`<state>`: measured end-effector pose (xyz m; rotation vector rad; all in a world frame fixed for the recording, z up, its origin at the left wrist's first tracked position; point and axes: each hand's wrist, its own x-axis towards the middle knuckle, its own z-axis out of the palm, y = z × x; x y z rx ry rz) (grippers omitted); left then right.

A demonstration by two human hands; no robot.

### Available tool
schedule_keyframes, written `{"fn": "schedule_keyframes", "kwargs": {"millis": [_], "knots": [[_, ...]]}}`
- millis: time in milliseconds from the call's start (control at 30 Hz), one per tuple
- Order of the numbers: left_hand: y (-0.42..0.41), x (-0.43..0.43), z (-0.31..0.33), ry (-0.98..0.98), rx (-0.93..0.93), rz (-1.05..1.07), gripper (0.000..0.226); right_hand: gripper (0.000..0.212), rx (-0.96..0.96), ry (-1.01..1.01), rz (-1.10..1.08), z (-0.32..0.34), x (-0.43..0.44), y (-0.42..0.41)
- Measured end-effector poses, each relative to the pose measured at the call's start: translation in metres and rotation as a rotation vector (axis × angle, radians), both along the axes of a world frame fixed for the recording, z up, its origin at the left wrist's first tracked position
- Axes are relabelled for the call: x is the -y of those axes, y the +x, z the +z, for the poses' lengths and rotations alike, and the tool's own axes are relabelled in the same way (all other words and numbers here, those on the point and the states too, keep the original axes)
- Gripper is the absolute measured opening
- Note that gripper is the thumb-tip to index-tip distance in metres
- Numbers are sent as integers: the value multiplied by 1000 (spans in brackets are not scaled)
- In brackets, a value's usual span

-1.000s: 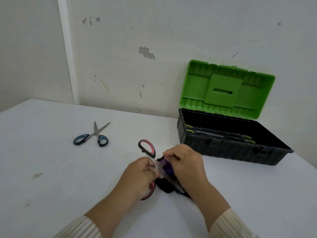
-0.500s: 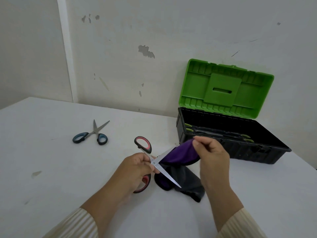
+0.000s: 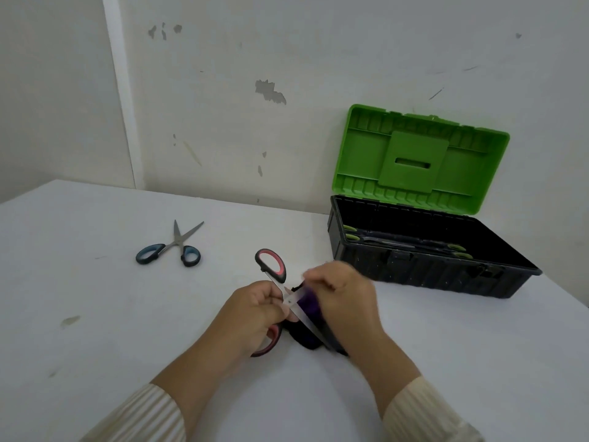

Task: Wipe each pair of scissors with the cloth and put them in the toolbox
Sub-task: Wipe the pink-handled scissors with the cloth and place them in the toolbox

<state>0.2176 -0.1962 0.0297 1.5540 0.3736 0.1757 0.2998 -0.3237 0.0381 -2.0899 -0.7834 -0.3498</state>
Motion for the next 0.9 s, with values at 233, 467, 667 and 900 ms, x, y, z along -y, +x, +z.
{"fn": "schedule_keyframes", "kwargs": {"millis": [233, 467, 667, 900], "knots": [[4, -13, 3, 9, 46, 141, 7, 17, 270, -25, -40, 15, 13, -14], [3, -27, 6, -147, 117, 408, 23, 16, 229, -177, 75, -6, 4, -7], [5, -21, 9, -545, 265, 424, 29, 28, -17, -57, 106, 6, -7, -31], [6, -2, 10, -748, 286, 263, 13, 12, -513, 79, 185, 8, -11, -34]]}}
